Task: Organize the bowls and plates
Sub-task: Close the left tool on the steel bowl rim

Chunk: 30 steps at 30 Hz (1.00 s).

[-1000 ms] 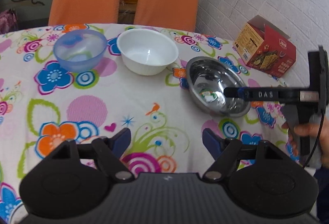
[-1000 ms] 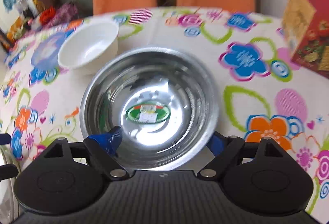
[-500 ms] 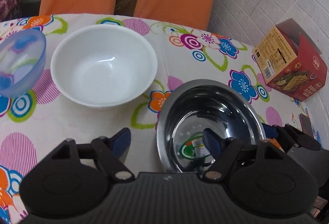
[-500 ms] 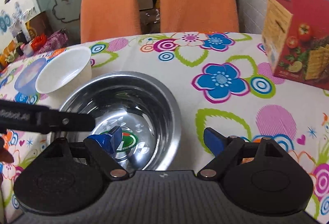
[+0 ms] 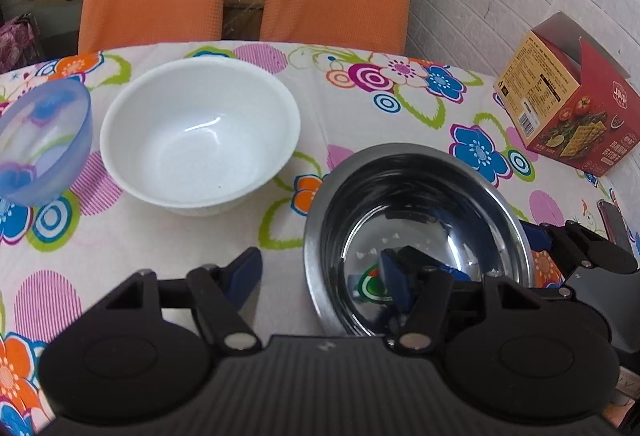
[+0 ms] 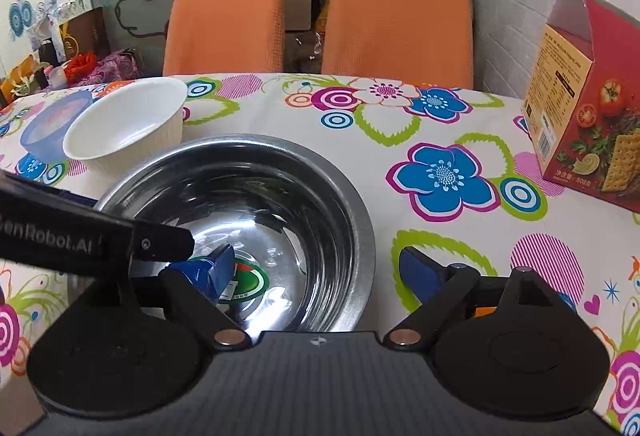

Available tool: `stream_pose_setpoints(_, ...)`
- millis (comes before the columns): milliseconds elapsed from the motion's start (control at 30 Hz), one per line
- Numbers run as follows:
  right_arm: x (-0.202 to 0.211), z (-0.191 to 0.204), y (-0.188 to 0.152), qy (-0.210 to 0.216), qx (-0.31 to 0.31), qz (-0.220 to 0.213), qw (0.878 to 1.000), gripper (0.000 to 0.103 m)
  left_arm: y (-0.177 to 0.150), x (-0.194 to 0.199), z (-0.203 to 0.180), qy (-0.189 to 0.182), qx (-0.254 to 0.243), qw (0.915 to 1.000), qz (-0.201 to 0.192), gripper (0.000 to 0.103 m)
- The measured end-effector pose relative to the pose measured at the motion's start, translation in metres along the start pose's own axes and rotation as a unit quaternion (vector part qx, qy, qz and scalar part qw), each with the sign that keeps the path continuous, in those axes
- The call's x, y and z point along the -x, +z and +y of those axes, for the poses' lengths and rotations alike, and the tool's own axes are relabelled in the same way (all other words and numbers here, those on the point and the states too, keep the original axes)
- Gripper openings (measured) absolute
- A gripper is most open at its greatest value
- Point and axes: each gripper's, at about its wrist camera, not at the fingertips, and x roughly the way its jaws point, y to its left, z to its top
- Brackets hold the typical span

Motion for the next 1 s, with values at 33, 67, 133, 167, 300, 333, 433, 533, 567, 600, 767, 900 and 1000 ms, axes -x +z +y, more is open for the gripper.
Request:
stream_pose_setpoints(33,0.000,0.000,0.000,0.000,0.001,-0.001,1.000,0.077,0.000,0.000,-0.001,0.001,-0.001,1.0000,-0.001,0.062)
stream_pose_setpoints(67,0.000,0.000,-0.001,0.001,0.001,-0.003,1.000,0.077,-0.001,0.000,-0.001,0.001,-0.002,1.0000,-0.001,0.064)
stream_pose_setpoints(133,0.000,0.000,-0.003,0.002,0.001,-0.008,1.000,0.077,-0.001,0.000,-0.001,0.000,-0.002,1.0000,-0.002,0.072)
stream_pose_setpoints(167,0.001,0.000,-0.004,0.002,0.002,-0.011,1.000,0.077,-0.002,0.000,-0.001,-0.003,0.000,1.0000,-0.002,0.074)
stream_pose_setpoints(300,0.001,-0.001,-0.006,0.007,0.006,-0.018,1.000,0.079,-0.003,-0.001,-0.002,-0.001,-0.003,1.0000,-0.004,0.074)
stream_pose_setpoints(333,0.001,-0.001,-0.006,0.008,0.007,-0.018,1.000,0.079,-0.003,0.000,-0.003,-0.001,-0.006,1.0000,-0.003,0.074)
stream_pose_setpoints(433,0.001,-0.001,-0.006,0.010,0.010,-0.022,1.000,0.079,-0.003,0.000,-0.002,-0.001,-0.006,1.0000,-0.003,0.074)
stream_pose_setpoints(533,0.001,-0.001,-0.007,0.009,0.013,-0.024,1.000,0.079,-0.003,0.000,-0.001,-0.002,-0.005,1.0000,-0.005,0.074)
stream_pose_setpoints(567,0.001,-0.001,-0.007,0.009,0.013,-0.025,1.000,0.079,-0.003,0.001,-0.001,-0.003,-0.003,1.0000,-0.005,0.074)
stream_pose_setpoints(600,0.001,-0.001,-0.008,0.009,0.013,-0.026,1.000,0.079,-0.003,0.001,-0.001,-0.004,-0.003,1.0000,-0.004,0.074)
stream_pose_setpoints(767,0.002,0.003,-0.004,0.003,0.013,-0.017,1.000,0.079,-0.004,0.001,-0.003,-0.003,-0.014,0.9999,-0.004,0.070)
stream_pose_setpoints(900,0.004,0.008,-0.008,0.004,0.024,-0.031,0.999,0.075,-0.009,0.001,-0.010,0.026,-0.045,0.9985,-0.014,0.039)
stream_pose_setpoints(1000,0.005,0.005,-0.011,0.022,0.022,-0.038,0.999,0.066,-0.012,0.004,-0.009,0.026,-0.056,0.9981,-0.007,0.012)
